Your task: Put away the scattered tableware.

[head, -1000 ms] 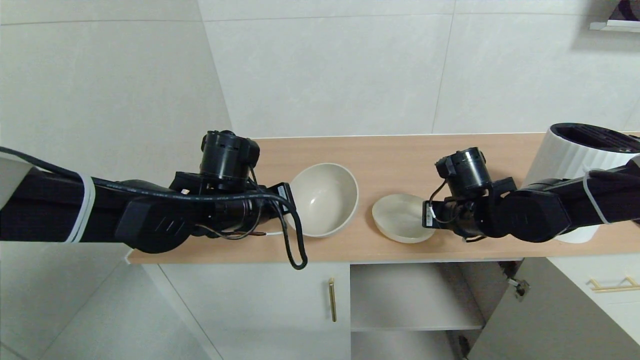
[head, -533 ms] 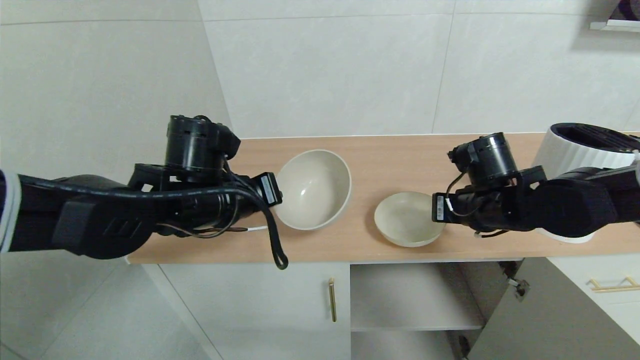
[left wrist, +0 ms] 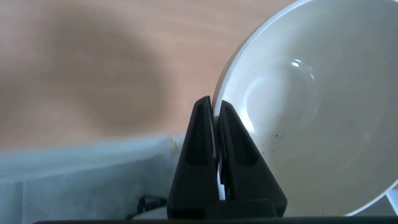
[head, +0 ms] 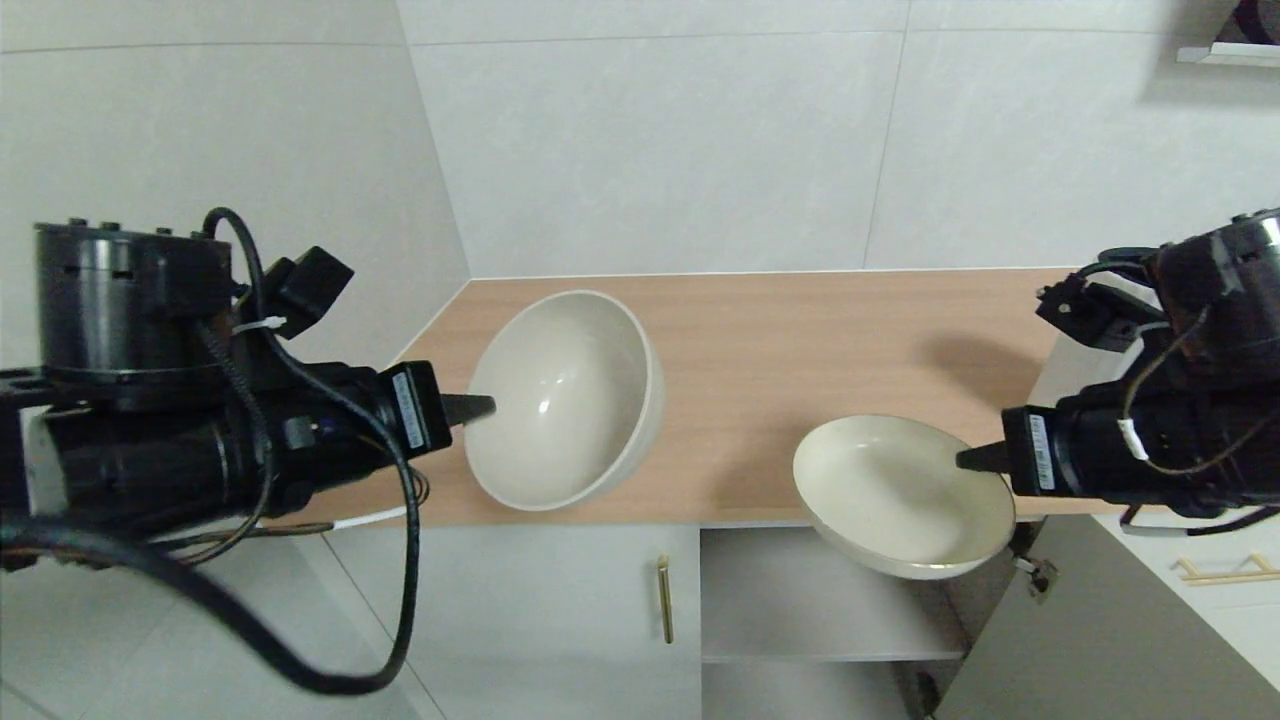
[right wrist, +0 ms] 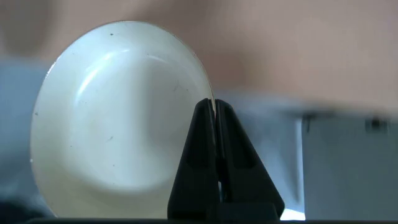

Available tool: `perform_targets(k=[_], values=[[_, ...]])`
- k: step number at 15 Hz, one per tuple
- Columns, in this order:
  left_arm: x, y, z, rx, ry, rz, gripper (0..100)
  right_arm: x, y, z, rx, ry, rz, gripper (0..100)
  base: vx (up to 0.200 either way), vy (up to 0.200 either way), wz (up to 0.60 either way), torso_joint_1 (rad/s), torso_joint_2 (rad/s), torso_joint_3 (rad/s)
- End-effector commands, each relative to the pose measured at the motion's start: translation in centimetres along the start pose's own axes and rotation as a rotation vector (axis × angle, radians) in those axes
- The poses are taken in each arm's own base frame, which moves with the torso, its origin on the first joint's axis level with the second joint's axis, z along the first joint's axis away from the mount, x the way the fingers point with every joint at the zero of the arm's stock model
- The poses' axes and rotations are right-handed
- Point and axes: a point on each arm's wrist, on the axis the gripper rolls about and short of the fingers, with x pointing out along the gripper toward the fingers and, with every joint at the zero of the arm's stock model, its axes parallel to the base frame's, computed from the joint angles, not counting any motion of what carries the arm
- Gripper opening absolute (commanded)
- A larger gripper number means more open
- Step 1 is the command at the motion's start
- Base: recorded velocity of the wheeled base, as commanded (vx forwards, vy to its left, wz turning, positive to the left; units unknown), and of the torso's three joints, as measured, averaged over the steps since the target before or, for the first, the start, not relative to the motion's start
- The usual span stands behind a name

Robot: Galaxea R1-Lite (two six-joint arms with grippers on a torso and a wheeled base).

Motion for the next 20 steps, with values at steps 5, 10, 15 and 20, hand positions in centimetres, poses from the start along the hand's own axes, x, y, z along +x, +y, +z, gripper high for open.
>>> perform_targets(k=[5,10,15,20], values=[[-2.3,0.1,-1.1,0.011,-0.003,-0.024,0,-1.3,-0.4,-2.5,-0.067,0.029,0.015,0,0.000,0.000,0.00,0.000,0.00,0.000],[-0.5,0.0,-2.4,0.020,0.079,-0.023,0,-1.4,-0.4,-2.4,-0.068,0.018,0.012,0,-0.040,0.000,0.00,0.000,0.00,0.001],[-0.2,0.1,-2.6,0.020,0.090,-0.018,0,-1.3,-0.4,-2.4,-0.067,0.020,0.009,0,-0.200,0.000,0.00,0.007,0.00,0.002],[-0.1,0.0,-2.8,0.022,0.096,-0.022,0,-1.2,-0.5,-2.4,-0.065,0.023,0.006,0,0.000,0.000,0.00,0.000,0.00,0.000]])
